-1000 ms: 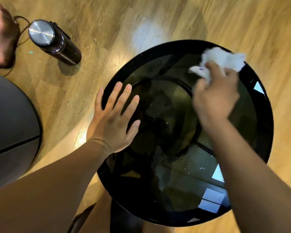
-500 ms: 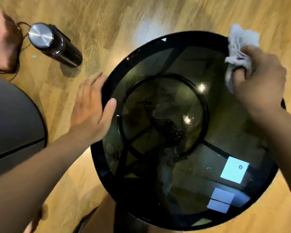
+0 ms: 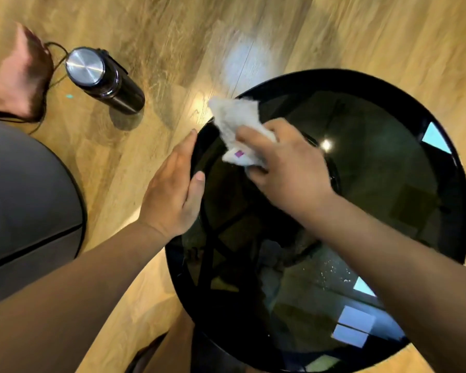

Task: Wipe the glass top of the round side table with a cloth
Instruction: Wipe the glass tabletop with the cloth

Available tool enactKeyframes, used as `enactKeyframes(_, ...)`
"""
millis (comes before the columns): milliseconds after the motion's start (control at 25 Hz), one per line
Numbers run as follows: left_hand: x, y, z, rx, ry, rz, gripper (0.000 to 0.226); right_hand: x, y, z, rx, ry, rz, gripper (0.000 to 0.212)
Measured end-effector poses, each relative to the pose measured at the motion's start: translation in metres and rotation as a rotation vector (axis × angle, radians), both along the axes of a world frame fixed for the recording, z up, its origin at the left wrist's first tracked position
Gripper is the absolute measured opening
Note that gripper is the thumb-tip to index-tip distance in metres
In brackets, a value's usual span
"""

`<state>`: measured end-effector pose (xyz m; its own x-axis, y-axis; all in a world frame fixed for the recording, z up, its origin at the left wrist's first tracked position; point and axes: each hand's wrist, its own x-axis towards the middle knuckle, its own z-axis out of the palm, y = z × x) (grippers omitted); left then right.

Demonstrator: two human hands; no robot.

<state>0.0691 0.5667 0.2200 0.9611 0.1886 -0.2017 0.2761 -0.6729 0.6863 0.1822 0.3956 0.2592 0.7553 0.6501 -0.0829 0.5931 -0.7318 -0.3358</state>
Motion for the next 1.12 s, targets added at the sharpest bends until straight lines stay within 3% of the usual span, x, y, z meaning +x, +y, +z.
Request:
enactKeyframes(160,0.003,-0.001,0.001,-0.043,-0.016,0.004,0.059,0.076,-0.061,-0.001,-0.082,-0.149,-0.581,0.046)
enactKeyframes(240,0.003,-0.002,0.002,-0.044,-0.052,0.01,0.057,0.06,-0.038,-0.006,-0.01,-0.168,-0.71,0.043)
enactKeyframes(320,0.002,0.0,-0.001,-0.051,-0.074,0.009,0.054,0.013,0.009,-0.006,0.093,-0.072,-0.568,0.044)
enactKeyframes(400,0.001,0.003,-0.005,-0.102,-0.091,-0.003,0.048,-0.045,0.048,-0.005,0.137,0.049,-0.281,0.048)
enactKeyframes(520,0.0,0.004,-0.007,-0.154,-0.072,0.026,0.048,-0.056,0.052,-0.007,0.118,0.036,-0.066,0.046)
enactKeyframes(600,0.0,0.001,-0.005,-0.109,-0.055,0.031,0.054,-0.022,0.03,-0.004,0.072,-0.049,-0.098,0.044)
enactKeyframes(760,-0.002,0.001,-0.001,-0.069,-0.019,0.03,0.06,0.058,-0.061,-0.006,-0.084,-0.138,-0.561,0.037)
enactKeyframes(840,0.0,0.001,-0.003,-0.081,-0.01,0.031,0.06,0.075,-0.092,-0.003,-0.045,-0.172,-0.754,0.042)
enactKeyframes(920,0.0,0.002,-0.004,-0.092,-0.009,0.036,0.059,0.062,-0.069,-0.008,-0.015,-0.133,-0.859,0.043)
enactKeyframes(1000,0.001,0.001,-0.003,-0.095,-0.009,0.042,0.058,0.025,-0.009,-0.01,0.042,-0.061,-0.793,0.038)
enactKeyframes(1120,0.001,-0.001,-0.001,-0.121,-0.023,0.074,0.055,-0.04,0.07,-0.006,0.114,-0.013,-0.375,0.04)
